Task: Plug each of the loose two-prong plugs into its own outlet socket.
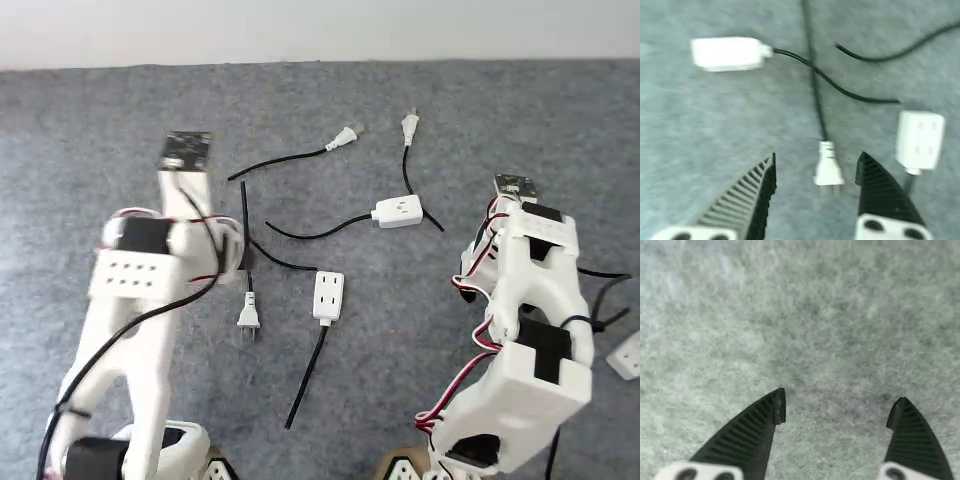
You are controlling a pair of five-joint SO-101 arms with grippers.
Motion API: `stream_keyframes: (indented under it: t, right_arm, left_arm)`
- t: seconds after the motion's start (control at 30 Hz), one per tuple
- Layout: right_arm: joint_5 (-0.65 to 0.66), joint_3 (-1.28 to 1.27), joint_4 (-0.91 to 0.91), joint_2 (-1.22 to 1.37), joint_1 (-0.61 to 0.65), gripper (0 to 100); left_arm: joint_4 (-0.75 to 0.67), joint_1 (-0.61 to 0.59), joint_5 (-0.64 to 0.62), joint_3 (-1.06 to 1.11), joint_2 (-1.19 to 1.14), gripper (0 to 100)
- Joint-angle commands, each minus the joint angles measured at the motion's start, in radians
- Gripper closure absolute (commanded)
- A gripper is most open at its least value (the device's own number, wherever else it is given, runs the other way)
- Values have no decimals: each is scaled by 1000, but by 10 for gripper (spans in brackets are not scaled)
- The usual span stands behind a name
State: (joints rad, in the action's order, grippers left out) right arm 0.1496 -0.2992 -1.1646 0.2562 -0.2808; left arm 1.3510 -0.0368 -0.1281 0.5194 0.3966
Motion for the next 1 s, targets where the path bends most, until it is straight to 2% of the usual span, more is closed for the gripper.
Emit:
stream_keyframes:
  t: [0.0,0.1,0.23,0.37,0.53,0.6,0.7,0.87,0.97]
  right_arm:
    - [-9,3,7,-15,18,675]
    - [-52,9,-36,-18,50,675]
    - [-115,20,-130,-82,111,675]
    - [-163,20,-243,-183,269,675]
    - [-279,20,-288,-292,568,675]
    - [-327,26,-283,-309,677,675]
    - [-374,29,-220,-306,812,716]
    - [-419,31,-73,-277,920,812]
    - [-466,32,-22,-274,967,800]
  left_arm:
    - [-41,-129,34,50,75,754]
    - [-166,-212,34,194,107,754]
    - [-399,-247,34,426,127,754]
    - [-572,-249,34,562,124,754]
    - [-591,-255,34,570,123,754]
    - [-597,-284,34,573,121,754]
    - [-681,-351,34,591,121,754]
    - [-730,-430,26,595,121,754]
    - [-729,-434,29,593,121,754]
